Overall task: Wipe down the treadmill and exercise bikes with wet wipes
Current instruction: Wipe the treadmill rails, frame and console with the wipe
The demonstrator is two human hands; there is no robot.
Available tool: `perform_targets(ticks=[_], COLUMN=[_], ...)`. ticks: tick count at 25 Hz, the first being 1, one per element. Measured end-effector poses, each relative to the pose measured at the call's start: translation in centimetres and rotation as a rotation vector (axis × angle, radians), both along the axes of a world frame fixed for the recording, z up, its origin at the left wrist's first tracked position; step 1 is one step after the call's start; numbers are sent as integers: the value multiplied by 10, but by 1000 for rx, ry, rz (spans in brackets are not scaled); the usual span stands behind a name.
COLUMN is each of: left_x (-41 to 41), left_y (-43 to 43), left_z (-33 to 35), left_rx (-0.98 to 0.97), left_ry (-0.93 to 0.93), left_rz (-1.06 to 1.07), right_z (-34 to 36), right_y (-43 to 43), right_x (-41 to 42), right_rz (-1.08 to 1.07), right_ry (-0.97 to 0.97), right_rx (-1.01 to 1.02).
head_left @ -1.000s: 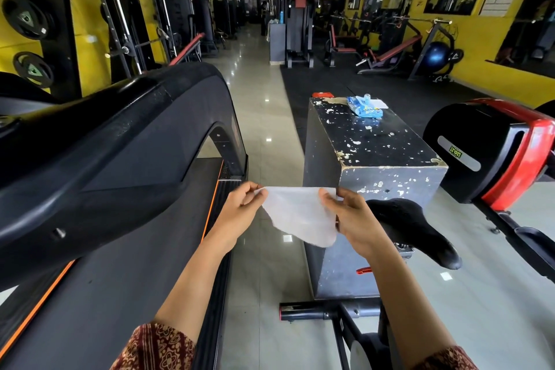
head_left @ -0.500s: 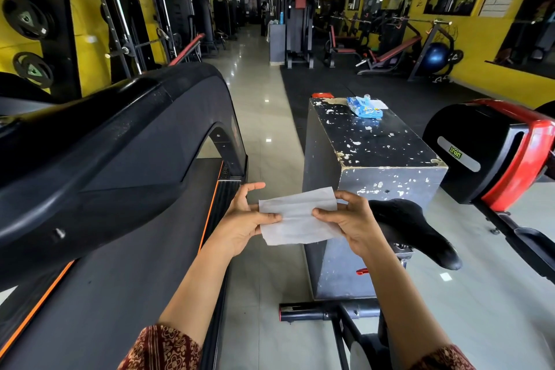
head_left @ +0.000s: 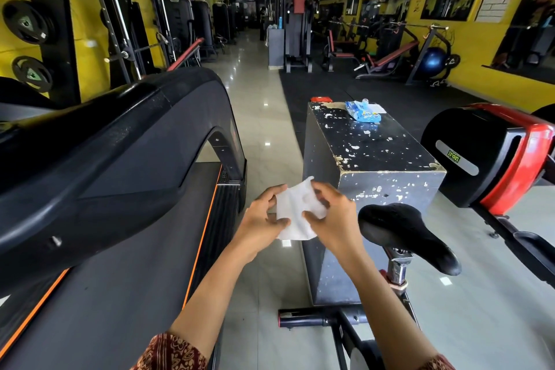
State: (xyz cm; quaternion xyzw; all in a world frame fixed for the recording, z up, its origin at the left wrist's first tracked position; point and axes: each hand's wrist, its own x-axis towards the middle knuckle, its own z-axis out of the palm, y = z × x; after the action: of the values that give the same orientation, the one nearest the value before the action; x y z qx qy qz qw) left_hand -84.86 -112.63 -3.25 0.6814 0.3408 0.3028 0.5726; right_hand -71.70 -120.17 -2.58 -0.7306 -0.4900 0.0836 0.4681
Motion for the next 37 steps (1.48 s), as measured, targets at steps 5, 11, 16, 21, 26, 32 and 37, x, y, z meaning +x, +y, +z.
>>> perform_targets(ticks=[5, 11, 16, 21, 26, 32, 37], left_x=[2, -8, -10, -13, -17, -11, -13], left_y=[-11, -4, -6, -10, -11, -13, -5], left_z=[7, 11, 7, 9, 10, 13, 11], left_rx=[-202, -262, -68, 28, 64, 110, 29], left_ry=[-286, -364, -243, -188, -136, -204, -271], left_rz=[50, 116, 81, -32, 28, 58, 159], right_z=[5, 6, 5, -2, -1, 0, -4], right_y=[-4, -9, 4, 12, 9, 14, 11], right_x=[-23, -13, 1, 5, 15, 8, -10], right_rz=[356, 415, 255, 177, 209, 162, 206], right_ry=[-73, 194, -107, -226, -251, -186, 505], right_rx=[-76, 33, 214, 147, 179, 184, 76])
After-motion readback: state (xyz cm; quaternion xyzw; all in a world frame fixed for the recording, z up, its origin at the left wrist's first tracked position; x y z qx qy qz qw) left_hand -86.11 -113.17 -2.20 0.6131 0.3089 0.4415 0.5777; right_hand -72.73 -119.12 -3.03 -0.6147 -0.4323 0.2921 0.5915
